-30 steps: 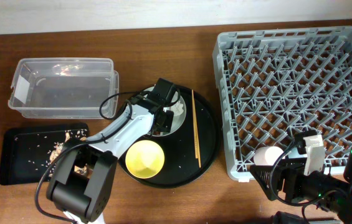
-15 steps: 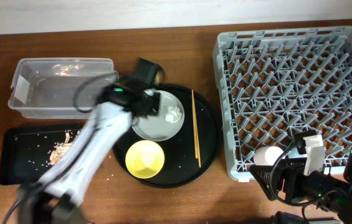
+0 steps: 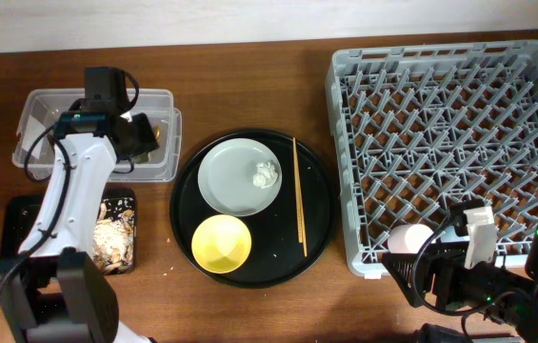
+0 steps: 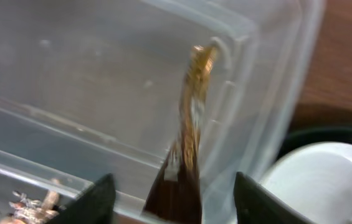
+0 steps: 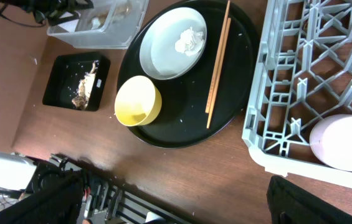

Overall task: Sort waste into correct bins and load items into the dishwasher rack
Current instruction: 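Pick the foil wrapper off the white plate with the left gripper, then pick the white tissue off the plate and drop it in the container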

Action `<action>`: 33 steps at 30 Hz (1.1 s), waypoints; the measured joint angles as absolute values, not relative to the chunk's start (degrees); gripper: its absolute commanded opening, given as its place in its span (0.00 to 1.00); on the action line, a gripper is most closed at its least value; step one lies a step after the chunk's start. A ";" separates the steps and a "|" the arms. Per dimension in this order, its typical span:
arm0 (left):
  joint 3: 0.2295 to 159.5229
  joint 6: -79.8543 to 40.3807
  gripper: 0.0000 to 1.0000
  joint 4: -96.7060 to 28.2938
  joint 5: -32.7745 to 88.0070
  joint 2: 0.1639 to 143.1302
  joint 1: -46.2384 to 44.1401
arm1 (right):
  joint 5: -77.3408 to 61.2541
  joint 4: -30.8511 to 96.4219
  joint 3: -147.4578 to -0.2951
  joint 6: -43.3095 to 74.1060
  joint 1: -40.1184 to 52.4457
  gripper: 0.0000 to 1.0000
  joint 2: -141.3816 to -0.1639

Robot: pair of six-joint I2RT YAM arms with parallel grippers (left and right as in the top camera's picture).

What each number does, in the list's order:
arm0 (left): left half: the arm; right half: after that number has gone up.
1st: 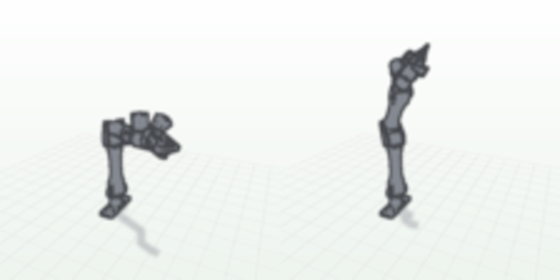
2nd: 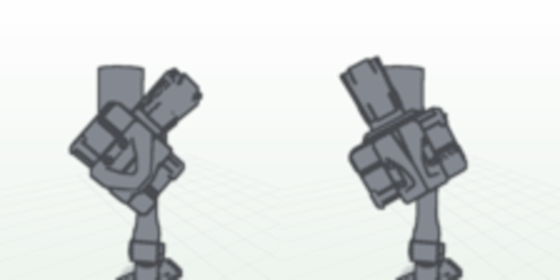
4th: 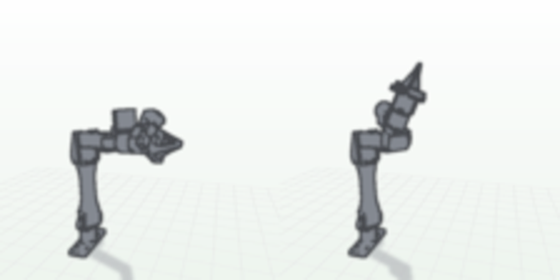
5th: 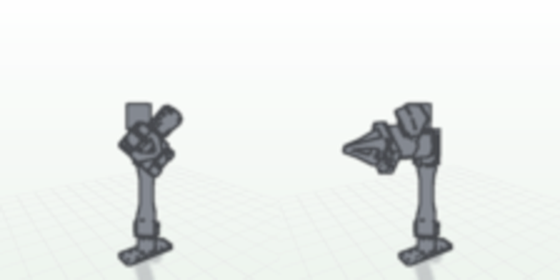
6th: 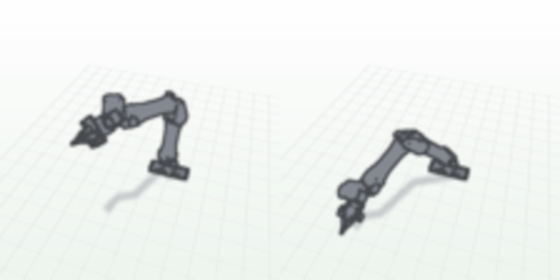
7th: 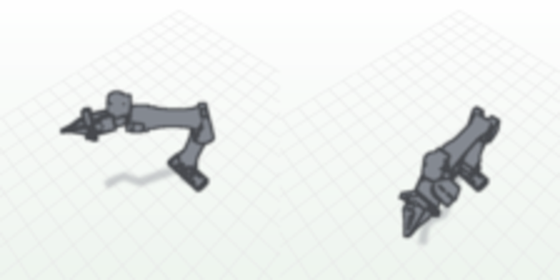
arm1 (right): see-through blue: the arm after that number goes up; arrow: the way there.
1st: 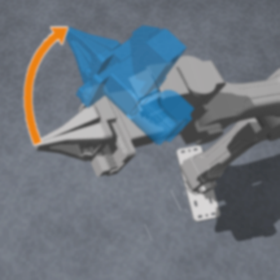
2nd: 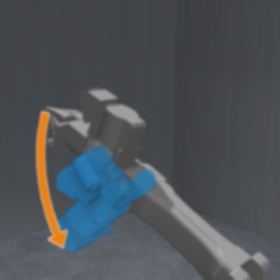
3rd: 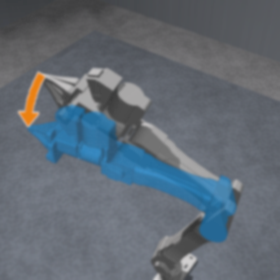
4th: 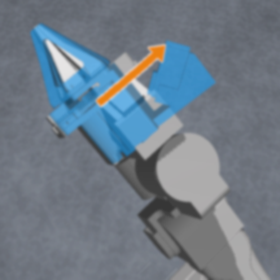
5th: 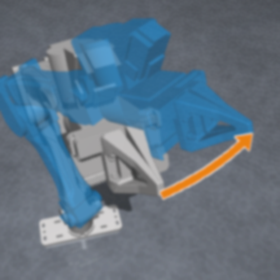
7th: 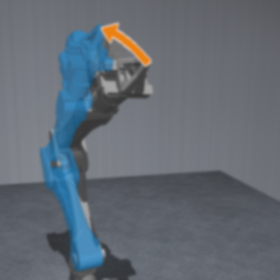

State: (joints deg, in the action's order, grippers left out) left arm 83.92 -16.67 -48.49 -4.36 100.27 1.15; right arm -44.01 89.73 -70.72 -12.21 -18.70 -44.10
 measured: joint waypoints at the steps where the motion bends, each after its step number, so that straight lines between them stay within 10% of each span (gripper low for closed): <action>1: 84.44 -16.84 0.67 -49.28 -3.27 99.46 0.78 | -44.01 89.76 -70.72 -12.19 -18.70 0.95 -44.10; 7: 85.38 -14.66 0.54 -54.52 0.30 93.95 -6.96 | -44.01 89.76 -70.72 -12.21 -18.70 0.95 -44.10; 18: 76.86 -6.85 0.70 -39.75 -0.99 109.91 -28.01 | -43.35 89.84 -70.72 -12.25 -18.70 0.95 -44.10; 20: 76.86 -6.44 0.52 -37.98 -0.36 112.14 -28.77 | -43.35 89.78 -70.72 -12.21 -18.70 0.95 -44.10; 22: 76.84 -6.28 0.02 -37.23 0.34 113.47 -28.93 | -43.35 89.80 -70.72 -12.21 -18.70 0.95 -44.10; 33: 83.77 -6.26 0.00 -52.42 -1.93 107.04 -25.04 | -43.35 89.80 -70.72 -12.19 -18.70 0.95 -44.10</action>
State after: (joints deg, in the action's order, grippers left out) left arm 83.77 -6.26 -52.42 -1.93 107.04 -25.04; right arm -43.35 89.80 -70.72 -12.19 -18.70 -44.10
